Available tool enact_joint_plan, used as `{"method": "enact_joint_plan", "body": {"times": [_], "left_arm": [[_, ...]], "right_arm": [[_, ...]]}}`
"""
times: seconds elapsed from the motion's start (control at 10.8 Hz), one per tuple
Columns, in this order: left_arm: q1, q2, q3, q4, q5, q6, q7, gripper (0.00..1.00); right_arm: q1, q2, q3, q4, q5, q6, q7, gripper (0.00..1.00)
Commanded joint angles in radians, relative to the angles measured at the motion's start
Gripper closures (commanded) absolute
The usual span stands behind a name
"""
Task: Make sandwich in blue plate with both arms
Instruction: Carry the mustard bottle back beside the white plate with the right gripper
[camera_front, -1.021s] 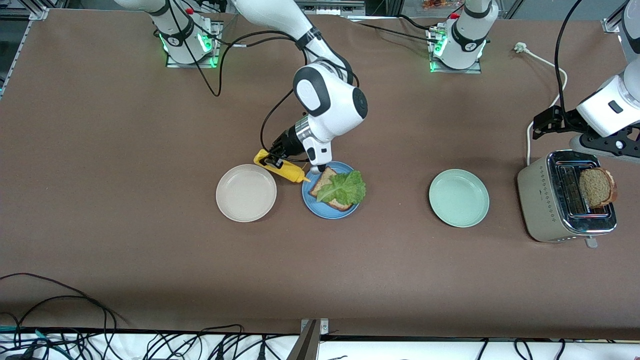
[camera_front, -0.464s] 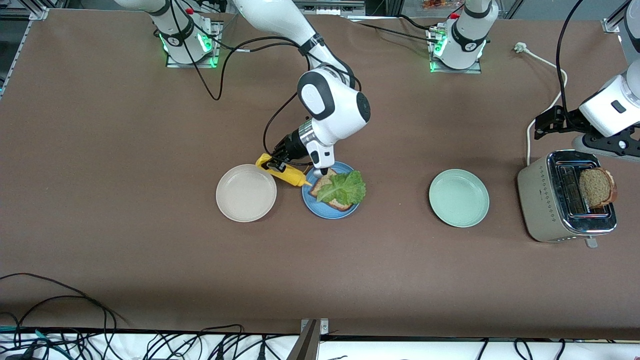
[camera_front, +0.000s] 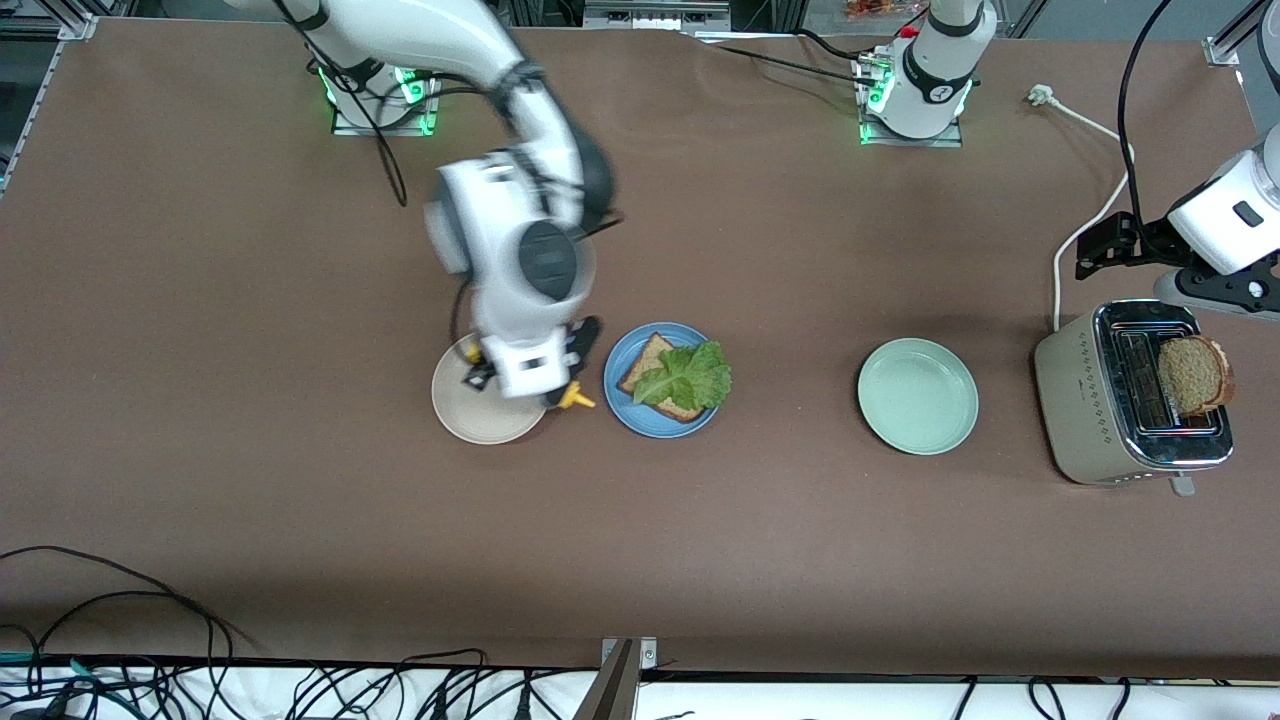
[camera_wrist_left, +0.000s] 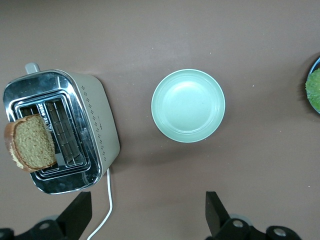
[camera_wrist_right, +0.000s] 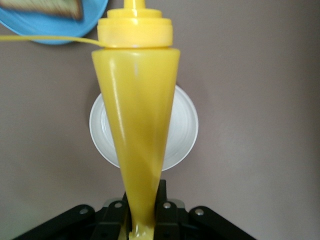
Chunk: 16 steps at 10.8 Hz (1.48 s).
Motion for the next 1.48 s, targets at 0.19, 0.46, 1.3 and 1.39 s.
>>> {"method": "enact_joint_plan", "body": {"times": [0.19,0.46,1.3,1.39], "left_arm": [[0.025,0.002,0.0,0.019,-0.023,-0.019,0.019,0.0],[0.034,0.004,0.001,0.019,-0.023,-0.019,0.019,0.0],[0.125,0.025,0.001,0.014,-0.021,-0.018,0.024,0.0],[0.148,0.043,0.0,0.02,-0.023,-0.01,0.024,0.0]], "right_arm": [[-0.507,-0.097,0.218,-0.032,0.434,-0.007,-0.422,1.0],[-0.799,-0.027,0.375,-0.032,0.628,-0.091,-0.644,1.0],[-0.967,0.315,0.374,-0.03,0.936,-0.107,-1.321,1.0],[-0.965,0.34,0.374,-0.033,0.937,-0.076,-1.367,1.0]]}}
